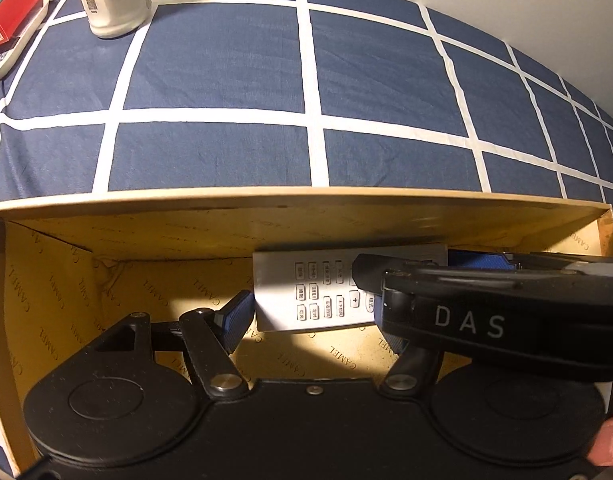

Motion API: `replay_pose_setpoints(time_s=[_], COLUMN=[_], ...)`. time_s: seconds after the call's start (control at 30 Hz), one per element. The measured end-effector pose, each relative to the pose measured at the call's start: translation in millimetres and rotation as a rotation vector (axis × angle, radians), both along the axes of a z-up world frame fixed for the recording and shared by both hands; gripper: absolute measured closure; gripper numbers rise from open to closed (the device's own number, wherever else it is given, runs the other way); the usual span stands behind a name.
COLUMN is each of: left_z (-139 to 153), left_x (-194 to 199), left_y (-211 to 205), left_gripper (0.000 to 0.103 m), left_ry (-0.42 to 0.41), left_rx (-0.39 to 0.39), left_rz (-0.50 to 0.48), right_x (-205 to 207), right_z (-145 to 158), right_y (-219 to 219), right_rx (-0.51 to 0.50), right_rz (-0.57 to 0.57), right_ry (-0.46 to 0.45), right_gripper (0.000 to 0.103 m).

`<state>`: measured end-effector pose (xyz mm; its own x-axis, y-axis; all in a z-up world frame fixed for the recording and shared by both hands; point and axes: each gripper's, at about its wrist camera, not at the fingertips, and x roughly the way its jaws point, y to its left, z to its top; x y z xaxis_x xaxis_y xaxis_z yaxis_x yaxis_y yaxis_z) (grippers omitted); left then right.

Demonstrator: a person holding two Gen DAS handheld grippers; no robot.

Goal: Organize objects
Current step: 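Lower the remote into the box and open the right gripper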

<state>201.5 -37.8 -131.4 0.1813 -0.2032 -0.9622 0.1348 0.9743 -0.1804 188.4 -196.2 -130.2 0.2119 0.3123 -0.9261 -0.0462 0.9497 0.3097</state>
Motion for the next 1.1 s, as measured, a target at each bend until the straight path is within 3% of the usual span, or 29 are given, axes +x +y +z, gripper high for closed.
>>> replay_pose_setpoints(time_s=[0.53, 1.1], left_z=[5, 54], left_x=[-4, -48], left_y=[1, 2], left_gripper=[0.036, 0.021], left_ry=[0.003, -0.060], left_rx=[0.006, 0.036], left_rz=[0.011, 0.028], right_x=[-2, -44], right_z=[4, 63], right_y=[-4, -17], right_rx=[0.015, -0.010], right_rz=[-0.015, -0.016], right_ry=[-0.018, -0.101], right_gripper=[0.038, 0.034])
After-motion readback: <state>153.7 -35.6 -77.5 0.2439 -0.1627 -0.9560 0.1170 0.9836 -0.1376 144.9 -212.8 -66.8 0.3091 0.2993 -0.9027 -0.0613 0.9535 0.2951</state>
